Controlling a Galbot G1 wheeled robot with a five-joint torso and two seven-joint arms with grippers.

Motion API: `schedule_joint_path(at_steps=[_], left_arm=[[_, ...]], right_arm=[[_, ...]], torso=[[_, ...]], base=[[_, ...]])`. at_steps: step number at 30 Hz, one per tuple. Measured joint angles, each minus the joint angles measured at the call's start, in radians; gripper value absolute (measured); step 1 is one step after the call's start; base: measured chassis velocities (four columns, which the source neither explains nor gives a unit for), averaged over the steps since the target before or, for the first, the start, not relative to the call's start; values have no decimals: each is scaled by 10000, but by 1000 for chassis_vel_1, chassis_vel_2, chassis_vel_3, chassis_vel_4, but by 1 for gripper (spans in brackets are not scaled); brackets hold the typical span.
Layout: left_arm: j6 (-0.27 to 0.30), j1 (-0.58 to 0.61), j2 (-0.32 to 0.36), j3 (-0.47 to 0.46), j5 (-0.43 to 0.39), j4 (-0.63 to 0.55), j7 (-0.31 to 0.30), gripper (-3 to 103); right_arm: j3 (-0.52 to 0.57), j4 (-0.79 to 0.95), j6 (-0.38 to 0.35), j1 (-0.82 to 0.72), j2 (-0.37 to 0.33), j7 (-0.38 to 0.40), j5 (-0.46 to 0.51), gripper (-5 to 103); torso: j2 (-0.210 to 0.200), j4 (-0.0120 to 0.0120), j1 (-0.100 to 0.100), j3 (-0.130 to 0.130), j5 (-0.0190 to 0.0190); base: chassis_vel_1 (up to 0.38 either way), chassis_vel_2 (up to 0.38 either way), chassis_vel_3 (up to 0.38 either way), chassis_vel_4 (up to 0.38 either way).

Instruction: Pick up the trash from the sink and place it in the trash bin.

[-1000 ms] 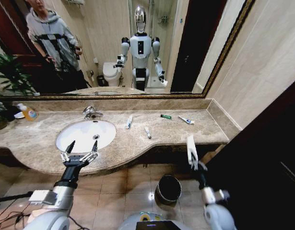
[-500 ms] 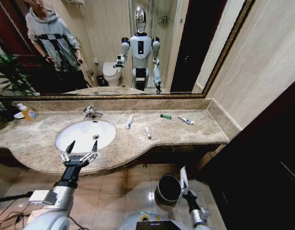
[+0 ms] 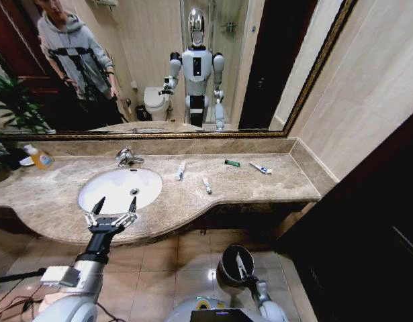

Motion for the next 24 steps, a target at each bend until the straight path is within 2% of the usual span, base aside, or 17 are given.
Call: schedule_joint_path(at_steps=[3, 11, 13, 18, 19, 22, 24], left_arm=[[0, 0, 0, 0, 0, -1, 0, 100], [0, 0, 0, 0, 0, 0, 0, 100], [0, 0, 1, -1, 0, 0, 0, 100], [0, 0, 0, 0, 0, 0, 0, 100], [0, 0, 0, 0, 0, 0, 0, 100], [0, 0, 0, 0, 0, 0, 0, 100], [0, 0, 0, 0, 0, 0, 0, 100]], right_arm=[[50, -1232, 172, 763, 35, 14, -325, 0], [204, -2604, 231, 1636, 193, 296, -736, 0], [204, -2528, -58, 1659, 225, 436, -711, 11], [197, -2480, -171, 1653, 220, 491, -642, 21], [197, -2480, -176, 1645, 214, 539, -624, 32], [198, -2464, -169, 1606, 209, 609, -610, 37], [202, -2407, -71, 1542, 209, 649, -601, 48]], torso=[[0, -1, 0, 0, -1], [0, 0, 0, 0, 0], [0, 0, 0, 0, -1], [0, 0, 0, -1, -2], [0, 0, 0, -1, -1], [0, -1, 0, -1, -1], [0, 0, -1, -1, 0]], base=[[0, 0, 0, 0], [0, 0, 0, 0], [0, 0, 0, 0], [0, 0, 0, 0], [0, 0, 0, 0], [0, 0, 0, 0], [0, 0, 0, 0]])
